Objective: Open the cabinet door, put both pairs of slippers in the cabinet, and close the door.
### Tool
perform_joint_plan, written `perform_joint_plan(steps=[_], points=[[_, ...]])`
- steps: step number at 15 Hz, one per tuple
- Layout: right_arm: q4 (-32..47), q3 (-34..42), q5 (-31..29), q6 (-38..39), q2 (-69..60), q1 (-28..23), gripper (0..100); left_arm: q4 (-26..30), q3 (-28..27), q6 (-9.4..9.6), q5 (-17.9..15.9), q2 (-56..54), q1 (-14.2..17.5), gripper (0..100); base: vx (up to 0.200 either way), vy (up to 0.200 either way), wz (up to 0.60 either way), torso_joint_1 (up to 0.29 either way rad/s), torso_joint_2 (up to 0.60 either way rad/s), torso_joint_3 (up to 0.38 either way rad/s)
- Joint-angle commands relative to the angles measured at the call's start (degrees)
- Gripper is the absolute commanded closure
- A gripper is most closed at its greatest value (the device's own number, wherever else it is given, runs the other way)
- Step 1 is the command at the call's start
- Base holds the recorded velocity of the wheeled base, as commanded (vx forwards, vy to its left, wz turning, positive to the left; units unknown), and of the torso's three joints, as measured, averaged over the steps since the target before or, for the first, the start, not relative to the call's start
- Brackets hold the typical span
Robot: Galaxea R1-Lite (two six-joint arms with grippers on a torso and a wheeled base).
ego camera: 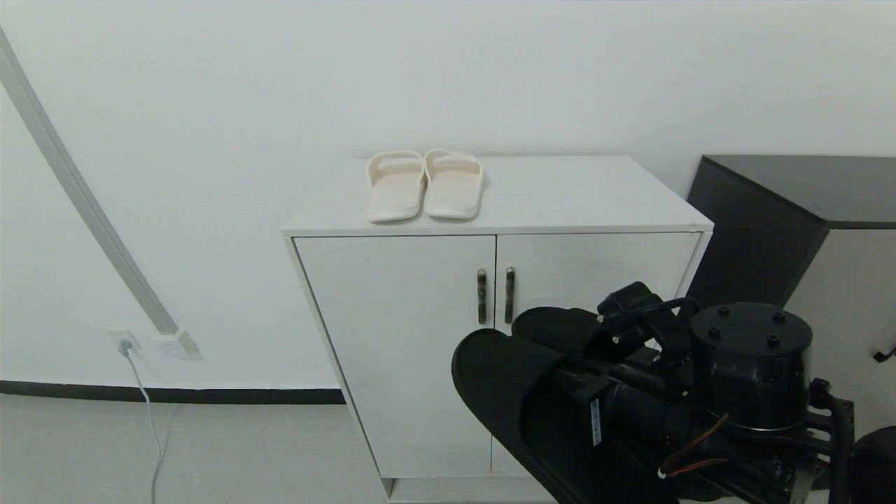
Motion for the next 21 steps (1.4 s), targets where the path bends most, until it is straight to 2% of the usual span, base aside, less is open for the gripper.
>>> perform_joint_plan(steps=[1,10,16,21], points=[[0.0,0.1,0.0,0.0,0.1,0.0,100,0.0,0.0,-0.02,0.0,0.0,0.0,0,0.0,0.0,0.0,-0.168,0.5,0.325],[0.0,0.3,0.0,-0.1,0.6,0.0,100,0.0,0.0,-0.02,0.0,0.1,0.0,0,0.0,0.0,0.0,-0.127,0.48,0.337],[0.0,0.7,0.0,-0.1,0.5,0.0,100,0.1,0.0,0.33,-0.1,0.0,0.0,0,0.0,0.0,0.0,-0.043,0.43,0.387],[0.0,0.9,0.1,-0.1,0.6,0.0,100,0.0,0.0,-0.02,-0.3,0.0,0.0,0,0.0,0.0,0.0,0.0,0.09,0.081]])
